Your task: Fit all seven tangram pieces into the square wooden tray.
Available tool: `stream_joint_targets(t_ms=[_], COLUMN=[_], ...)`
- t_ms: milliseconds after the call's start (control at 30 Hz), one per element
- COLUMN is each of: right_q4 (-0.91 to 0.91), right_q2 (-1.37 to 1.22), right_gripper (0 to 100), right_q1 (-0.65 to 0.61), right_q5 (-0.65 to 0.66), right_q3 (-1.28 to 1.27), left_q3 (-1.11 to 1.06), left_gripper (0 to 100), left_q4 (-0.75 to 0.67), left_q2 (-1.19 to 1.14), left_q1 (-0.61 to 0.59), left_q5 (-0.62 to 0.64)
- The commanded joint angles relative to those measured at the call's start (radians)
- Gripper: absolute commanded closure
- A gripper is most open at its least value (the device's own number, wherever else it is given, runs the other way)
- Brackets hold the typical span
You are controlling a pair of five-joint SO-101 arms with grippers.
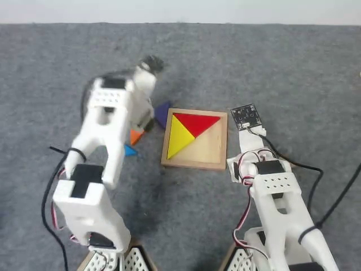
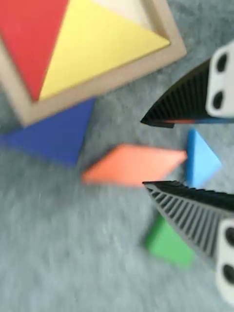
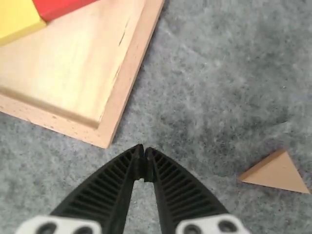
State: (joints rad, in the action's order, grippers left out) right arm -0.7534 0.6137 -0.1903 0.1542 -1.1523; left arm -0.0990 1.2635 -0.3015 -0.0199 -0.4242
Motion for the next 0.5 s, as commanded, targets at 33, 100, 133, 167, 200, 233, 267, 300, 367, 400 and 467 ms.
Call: stream_joint_targets(t_ms=[33, 100, 133, 167, 200, 233, 267, 300, 367, 400, 467], right_q4=[0.019, 0.019, 0.019, 0.019, 0.019, 0.019, 0.019, 0.019, 0.019, 0.019, 0.019], right_q2=[0.022, 0.022, 0.022, 0.022, 0.022, 0.022, 0.022, 0.022, 0.022, 0.022, 0.022], right_gripper=[99.1, 99.1, 99.1, 99.1, 99.1, 99.1, 99.1, 99.1, 99.1, 99.1, 99.1], right_q1=[0.013, 0.013, 0.013, 0.013, 0.013, 0.013, 0.013, 0.013, 0.013, 0.013, 0.013], right_q5=[-0.011, -0.011, -0.011, -0.011, -0.011, -0.011, -0.011, -0.011, -0.011, -0.011, -0.011], right_q3=[0.008, 0.008, 0.008, 0.008, 0.008, 0.008, 0.008, 0.008, 0.008, 0.008, 0.008], left_q3=[-0.147, -0.127, -0.113, -0.096, -0.076, -0.056, -0.035, -0.01, 0.042, 0.062, 0.09], left_gripper=[82, 82, 82, 82, 82, 82, 82, 82, 82, 82, 82], left_q4=[-0.169, -0.18, -0.178, -0.178, -0.178, -0.178, -0.169, -0.146, -0.098, -0.083, -0.072], left_q2=[0.046, 0.006, -0.018, -0.044, -0.069, -0.095, -0.112, -0.132, -0.166, -0.18, -0.198], left_q1=[0.009, -0.017, -0.029, -0.041, -0.052, -0.066, -0.075, -0.08, -0.084, -0.084, -0.084], left_q5=[0.0, 0.0, 0.0, 0.0, 0.0, -0.002, -0.002, -0.008, -0.031, -0.032, -0.032])
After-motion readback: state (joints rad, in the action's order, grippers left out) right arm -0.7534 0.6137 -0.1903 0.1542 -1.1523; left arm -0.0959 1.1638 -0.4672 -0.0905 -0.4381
